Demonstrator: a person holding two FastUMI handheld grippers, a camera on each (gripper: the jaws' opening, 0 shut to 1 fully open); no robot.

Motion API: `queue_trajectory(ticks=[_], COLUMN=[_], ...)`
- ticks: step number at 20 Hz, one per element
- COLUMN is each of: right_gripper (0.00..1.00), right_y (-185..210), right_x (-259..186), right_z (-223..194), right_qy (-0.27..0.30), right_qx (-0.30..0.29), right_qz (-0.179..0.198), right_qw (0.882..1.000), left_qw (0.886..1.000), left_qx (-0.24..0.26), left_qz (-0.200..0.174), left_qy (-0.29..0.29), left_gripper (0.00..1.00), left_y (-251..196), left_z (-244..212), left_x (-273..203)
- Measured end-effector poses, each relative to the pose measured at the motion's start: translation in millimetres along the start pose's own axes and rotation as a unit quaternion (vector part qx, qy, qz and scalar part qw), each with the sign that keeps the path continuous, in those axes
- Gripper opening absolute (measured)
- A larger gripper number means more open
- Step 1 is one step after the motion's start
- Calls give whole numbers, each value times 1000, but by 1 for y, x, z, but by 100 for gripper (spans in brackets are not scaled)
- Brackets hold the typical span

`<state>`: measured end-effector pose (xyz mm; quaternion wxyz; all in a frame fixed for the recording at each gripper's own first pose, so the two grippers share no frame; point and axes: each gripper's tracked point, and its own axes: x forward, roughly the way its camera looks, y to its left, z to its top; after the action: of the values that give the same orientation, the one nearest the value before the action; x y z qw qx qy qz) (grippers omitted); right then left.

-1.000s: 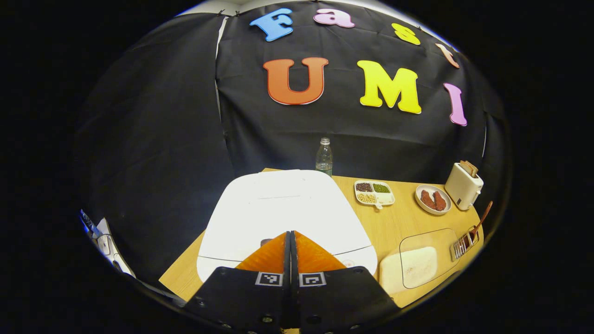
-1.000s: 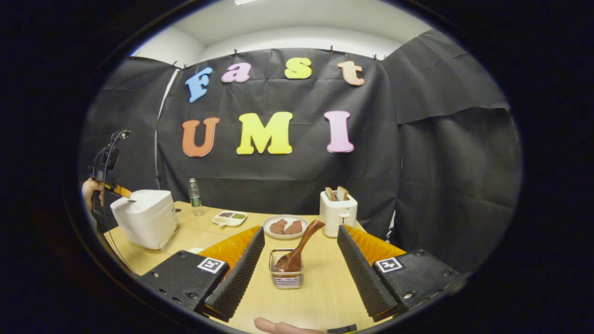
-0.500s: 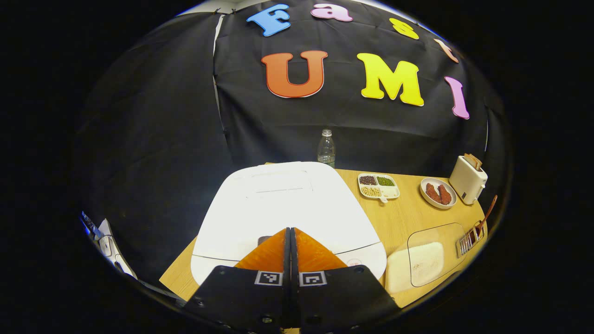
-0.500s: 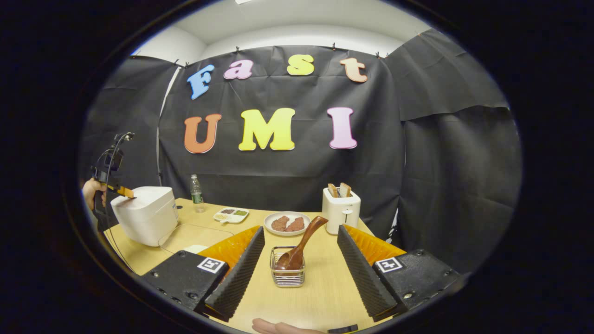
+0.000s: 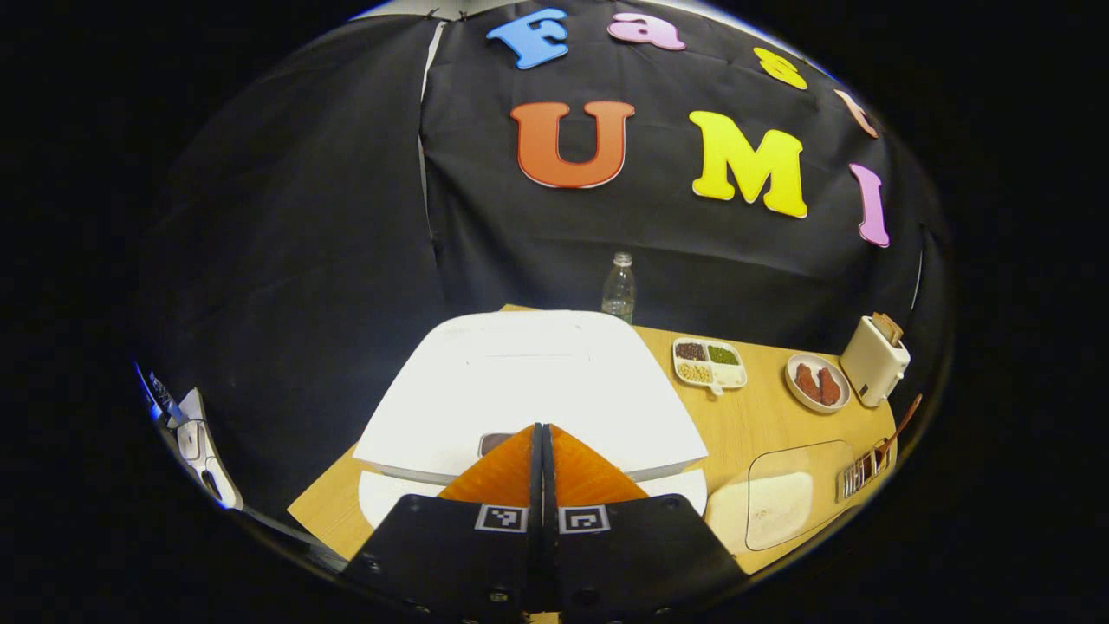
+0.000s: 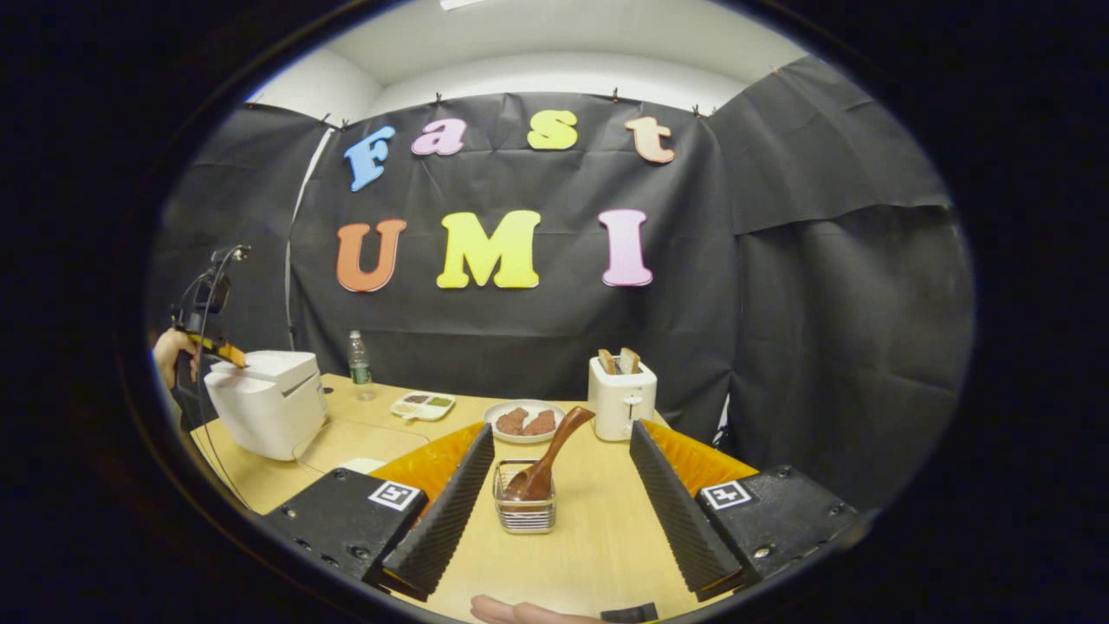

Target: Close the left gripper, press the button to open the rice cooker; take a wooden spoon from the chopstick holder with the right hand, scoop a spoonful of rice and pour it into the rice cooker, then put the wooden spoon back into the chopstick holder.

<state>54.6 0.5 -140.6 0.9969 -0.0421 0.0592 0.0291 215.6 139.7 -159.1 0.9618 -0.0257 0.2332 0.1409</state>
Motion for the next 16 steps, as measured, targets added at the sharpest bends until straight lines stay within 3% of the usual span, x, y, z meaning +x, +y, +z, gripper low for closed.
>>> queue_trajectory(ticks=[9,10,13,15,16], right_gripper=[98,100,100,100,100], right_y=[-12,-12,-11,-12,-13], right_x=[-17,-18,-17,-12,-8], right_z=[2,3,1,-2,-4], right_qy=[-1,-3,-2,3,4], right_qx=[5,5,8,12,14], right_qz=[-17,-17,-16,-16,-17], right_qw=[1000,1000,1000,1000,1000], left_qw=[995,994,991,988,987], left_qx=[-11,-11,-8,-9,-8], left_qz=[-26,-34,-44,-47,-50], left_qy=[-97,-102,-125,-144,-150], left_gripper=[0,15,34,89,97], left_y=[-17,-21,-29,-30,-32], left_z=[53,51,45,41,38], left_x=[-117,-130,-161,-179,-187])
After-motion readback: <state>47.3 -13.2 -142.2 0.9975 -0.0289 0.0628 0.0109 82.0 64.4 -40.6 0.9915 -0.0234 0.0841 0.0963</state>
